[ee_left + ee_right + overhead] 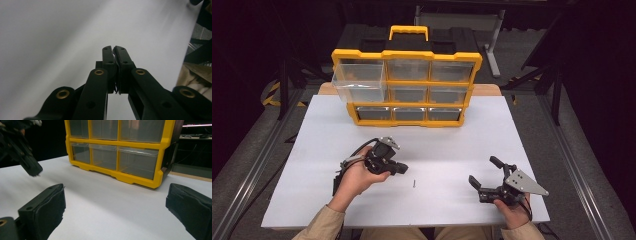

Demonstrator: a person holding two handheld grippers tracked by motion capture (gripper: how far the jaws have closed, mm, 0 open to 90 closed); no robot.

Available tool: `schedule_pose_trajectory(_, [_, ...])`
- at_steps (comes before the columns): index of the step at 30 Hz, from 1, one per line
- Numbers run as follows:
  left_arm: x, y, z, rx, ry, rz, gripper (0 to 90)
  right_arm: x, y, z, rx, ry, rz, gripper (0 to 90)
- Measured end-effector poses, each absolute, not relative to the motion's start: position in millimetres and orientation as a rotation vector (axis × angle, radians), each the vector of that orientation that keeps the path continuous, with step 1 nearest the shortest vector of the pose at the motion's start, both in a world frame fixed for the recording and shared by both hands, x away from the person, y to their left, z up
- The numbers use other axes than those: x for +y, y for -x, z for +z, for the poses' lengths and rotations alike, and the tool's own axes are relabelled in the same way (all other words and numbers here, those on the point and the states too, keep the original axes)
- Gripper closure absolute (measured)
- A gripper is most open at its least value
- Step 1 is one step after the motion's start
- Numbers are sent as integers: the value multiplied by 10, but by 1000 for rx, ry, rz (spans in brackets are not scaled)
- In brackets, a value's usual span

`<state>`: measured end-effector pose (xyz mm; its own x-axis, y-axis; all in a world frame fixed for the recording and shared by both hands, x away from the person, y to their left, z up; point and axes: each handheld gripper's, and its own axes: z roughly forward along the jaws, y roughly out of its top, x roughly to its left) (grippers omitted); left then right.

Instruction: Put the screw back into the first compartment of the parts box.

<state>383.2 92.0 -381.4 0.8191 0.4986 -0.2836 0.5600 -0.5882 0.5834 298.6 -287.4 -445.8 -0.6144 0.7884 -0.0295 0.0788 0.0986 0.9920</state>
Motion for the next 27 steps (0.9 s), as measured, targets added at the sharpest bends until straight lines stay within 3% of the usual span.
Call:
schedule_pose_trajectory(11, [1020,-3925,-3033,727,-2346,-81,880,-2877,-2991,-4459,1798,-856,1569,28])
schedule_pose_trajectory(27, [995,-4061,-2436,704,-2390,-66,880,-2888,-2987,-4456,1792,-859,1573,28])
